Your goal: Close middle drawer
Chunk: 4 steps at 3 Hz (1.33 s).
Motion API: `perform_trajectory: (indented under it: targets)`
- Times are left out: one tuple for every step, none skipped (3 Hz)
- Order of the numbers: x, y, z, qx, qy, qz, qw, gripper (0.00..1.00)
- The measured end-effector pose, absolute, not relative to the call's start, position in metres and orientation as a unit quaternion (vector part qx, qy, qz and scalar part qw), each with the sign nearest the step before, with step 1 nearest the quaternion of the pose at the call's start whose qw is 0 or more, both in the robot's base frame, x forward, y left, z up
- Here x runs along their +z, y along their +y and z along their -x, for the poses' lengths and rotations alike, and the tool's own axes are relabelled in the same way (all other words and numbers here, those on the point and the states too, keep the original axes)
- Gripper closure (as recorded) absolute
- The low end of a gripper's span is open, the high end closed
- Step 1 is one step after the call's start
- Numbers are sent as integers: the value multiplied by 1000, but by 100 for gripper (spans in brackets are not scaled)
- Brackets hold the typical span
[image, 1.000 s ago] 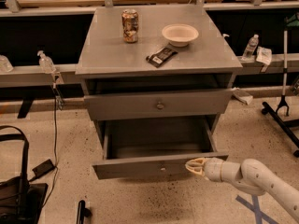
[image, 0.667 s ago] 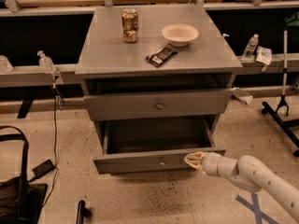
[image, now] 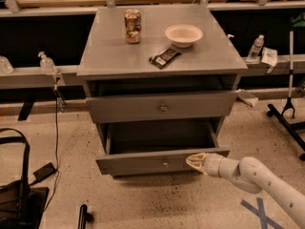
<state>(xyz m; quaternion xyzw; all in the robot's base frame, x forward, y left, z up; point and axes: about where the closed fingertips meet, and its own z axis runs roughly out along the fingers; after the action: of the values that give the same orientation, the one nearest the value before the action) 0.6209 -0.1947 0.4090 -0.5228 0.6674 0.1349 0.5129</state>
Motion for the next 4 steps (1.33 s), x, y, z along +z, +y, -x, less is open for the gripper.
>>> perform_trajectory:
  targets:
    - [408, -192, -648, 123, 664, 515, 528, 100]
    - [408, -191, -651, 121, 663, 514, 531, 100]
    - [408, -184, -678, 109, 659, 504, 547, 100]
    - [407, -182, -681, 107, 658, 505, 548, 100]
